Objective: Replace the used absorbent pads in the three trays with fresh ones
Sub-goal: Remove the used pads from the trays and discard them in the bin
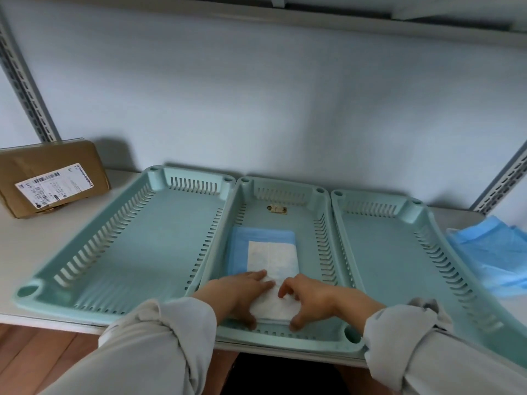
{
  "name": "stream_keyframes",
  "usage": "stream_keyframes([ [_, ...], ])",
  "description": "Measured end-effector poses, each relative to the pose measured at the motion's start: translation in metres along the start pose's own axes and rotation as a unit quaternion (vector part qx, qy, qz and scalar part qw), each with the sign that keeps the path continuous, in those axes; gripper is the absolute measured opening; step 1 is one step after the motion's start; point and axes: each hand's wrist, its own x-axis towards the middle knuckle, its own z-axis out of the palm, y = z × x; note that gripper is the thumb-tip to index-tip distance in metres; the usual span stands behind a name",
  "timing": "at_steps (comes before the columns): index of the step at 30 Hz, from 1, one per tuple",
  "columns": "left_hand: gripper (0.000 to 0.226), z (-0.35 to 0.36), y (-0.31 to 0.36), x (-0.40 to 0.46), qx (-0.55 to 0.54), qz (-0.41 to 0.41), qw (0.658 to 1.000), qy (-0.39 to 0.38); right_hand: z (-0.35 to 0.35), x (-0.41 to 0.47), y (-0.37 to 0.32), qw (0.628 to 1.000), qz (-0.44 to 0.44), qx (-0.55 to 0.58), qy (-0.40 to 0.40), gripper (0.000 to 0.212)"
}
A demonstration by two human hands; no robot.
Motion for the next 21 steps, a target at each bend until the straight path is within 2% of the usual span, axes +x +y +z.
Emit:
stream_keyframes([
  [5, 0.097, -0.001, 0.008, -0.003, 0.004, -0.01, 1.0, -0.002, 0.013, -0.002, -0.008, 0.993, 0.002, -0.108, 0.05, 0.07],
  [10, 0.101, 0.0, 0.017, -0.004, 0.025, -0.028, 0.999, -0.019, 0.025, 0.002, -0.018, 0.982, 0.018, -0.132, 0.134, 0.044],
  [13, 0.091, -0.007, 0.02, -0.012, 0.008, -0.03, 0.999, -0.023, 0.014, -0.001, -0.018, 0.986, 0.017, -0.043, 0.161, 0.03],
  [17, 0.037, -0.027, 0.017, -0.027, -0.012, -0.047, 0.996, 0.076, -0.01, -0.012, -0.008, 0.968, -0.003, 0.181, 0.172, 0.021],
  [19, 0.026, -0.035, 0.008, -0.03, -0.083, -0.022, 0.993, 0.085, -0.017, -0.022, 0.002, 0.955, -0.044, 0.274, 0.101, 0.034],
  [21, 0.022, -0.04, -0.003, -0.033, -0.183, 0.008, 0.979, 0.091, -0.018, -0.028, 0.013, 0.961, -0.054, 0.266, 0.046, 0.043],
])
